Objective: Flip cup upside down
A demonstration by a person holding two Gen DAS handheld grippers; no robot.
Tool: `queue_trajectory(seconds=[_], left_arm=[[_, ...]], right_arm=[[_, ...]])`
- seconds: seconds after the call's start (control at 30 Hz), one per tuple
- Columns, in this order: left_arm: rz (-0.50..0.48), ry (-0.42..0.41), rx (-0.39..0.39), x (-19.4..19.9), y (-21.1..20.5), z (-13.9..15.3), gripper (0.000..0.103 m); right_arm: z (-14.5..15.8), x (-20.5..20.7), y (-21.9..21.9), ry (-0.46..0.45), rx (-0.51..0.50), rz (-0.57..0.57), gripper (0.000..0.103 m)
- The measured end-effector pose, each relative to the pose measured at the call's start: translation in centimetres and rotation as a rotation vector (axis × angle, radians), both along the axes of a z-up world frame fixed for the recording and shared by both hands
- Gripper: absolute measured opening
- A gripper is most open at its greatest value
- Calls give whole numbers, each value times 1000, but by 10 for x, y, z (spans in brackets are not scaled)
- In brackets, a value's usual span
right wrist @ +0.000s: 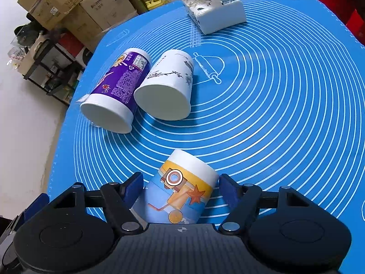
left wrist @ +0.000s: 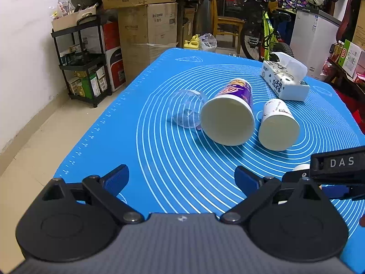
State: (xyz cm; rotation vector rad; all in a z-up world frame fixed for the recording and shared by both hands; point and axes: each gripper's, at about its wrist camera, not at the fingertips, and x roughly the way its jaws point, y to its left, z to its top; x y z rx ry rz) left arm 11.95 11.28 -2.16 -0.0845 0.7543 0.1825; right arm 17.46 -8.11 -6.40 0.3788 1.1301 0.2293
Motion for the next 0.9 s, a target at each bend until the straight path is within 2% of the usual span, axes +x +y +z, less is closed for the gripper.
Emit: queue_trajectory(seconds=[0.13, 0.33, 0.53, 0.7, 0.9], left_arm=[[-8, 3, 0, 0, -4, 0, 98], [-34, 0, 3, -2, -16, 1, 98], [-56, 3, -2, -6, -27, 0, 98], [-58, 5, 5, -6, -30, -1, 98], [-58, 7, 2, -6, -30, -1, 98]], right_arm=[[0, -5, -7, -19, 31, -2, 73], [8, -22, -12, -130, -30, 15, 71], [14, -32, -22, -199, -16, 20, 66], [13, -37, -33, -219, -2, -16, 64], [20, -47, -38, -343, -68, -26, 62]])
